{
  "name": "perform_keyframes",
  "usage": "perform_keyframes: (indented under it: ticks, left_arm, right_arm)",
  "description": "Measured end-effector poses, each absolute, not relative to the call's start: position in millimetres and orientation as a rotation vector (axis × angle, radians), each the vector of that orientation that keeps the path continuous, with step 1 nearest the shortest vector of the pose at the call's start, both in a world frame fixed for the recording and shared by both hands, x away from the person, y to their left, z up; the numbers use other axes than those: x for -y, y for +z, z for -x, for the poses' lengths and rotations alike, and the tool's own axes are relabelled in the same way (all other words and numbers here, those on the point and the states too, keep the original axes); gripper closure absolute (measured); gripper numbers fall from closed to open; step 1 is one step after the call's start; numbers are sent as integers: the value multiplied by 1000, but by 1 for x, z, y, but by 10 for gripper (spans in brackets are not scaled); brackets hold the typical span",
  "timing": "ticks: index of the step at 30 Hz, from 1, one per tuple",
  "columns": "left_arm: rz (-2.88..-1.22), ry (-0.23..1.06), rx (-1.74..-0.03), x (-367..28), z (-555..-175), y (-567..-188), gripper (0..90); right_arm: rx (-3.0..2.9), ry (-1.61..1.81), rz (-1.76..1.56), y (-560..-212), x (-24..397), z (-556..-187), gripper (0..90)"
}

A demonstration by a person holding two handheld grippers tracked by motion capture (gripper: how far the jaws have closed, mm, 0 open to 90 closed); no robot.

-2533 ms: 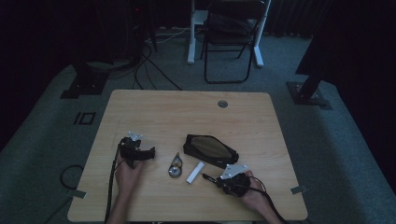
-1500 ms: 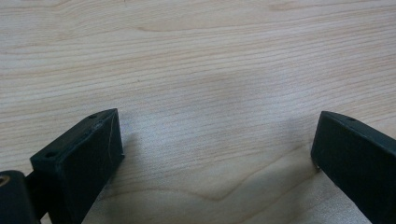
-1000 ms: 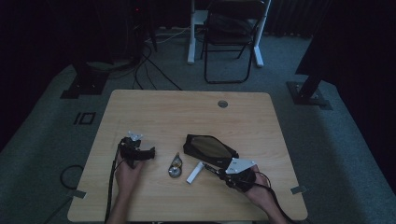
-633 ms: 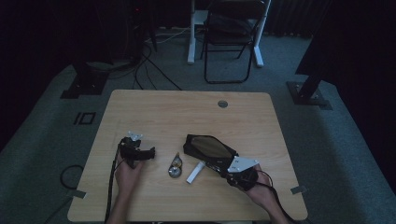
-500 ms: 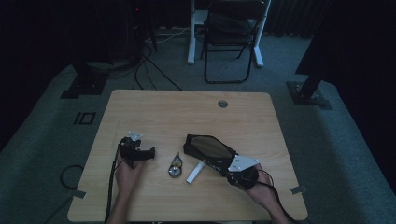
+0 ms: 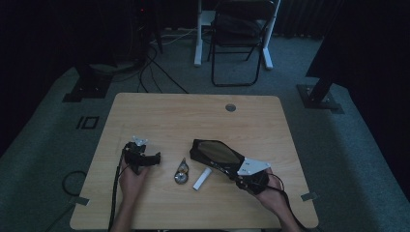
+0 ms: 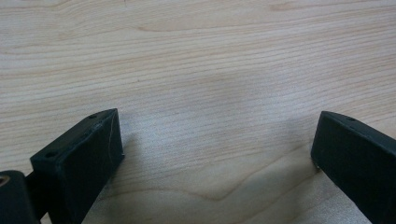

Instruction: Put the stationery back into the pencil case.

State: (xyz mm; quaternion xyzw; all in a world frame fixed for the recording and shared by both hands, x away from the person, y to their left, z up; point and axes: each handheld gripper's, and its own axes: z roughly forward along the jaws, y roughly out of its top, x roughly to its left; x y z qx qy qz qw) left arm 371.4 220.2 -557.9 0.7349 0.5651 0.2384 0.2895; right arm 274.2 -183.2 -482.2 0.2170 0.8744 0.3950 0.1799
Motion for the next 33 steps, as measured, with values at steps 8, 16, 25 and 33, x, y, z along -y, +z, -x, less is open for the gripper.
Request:
perform_keyframes:
  ticks: [8,16,25,33]
  left_arm:
    - [-1961,636,-1508,-220,-371,-558,23]
    - [-1961,636,-1508,-220,-371,-558,23]
    - [-1961,636,-1508,-220,-371,-558,23]
    - [-1961,636,-1508,-220,-371,-558,23]
  right_arm:
    - [-2445,1132,-609,-474,184,-276,797]
    - [-2422,1143,-606,-466,186,-280,797]
    - [-2394,1165,-613,-459,188,-282,797]
    - [-2376,1178,-618,-455,188,-285,797]
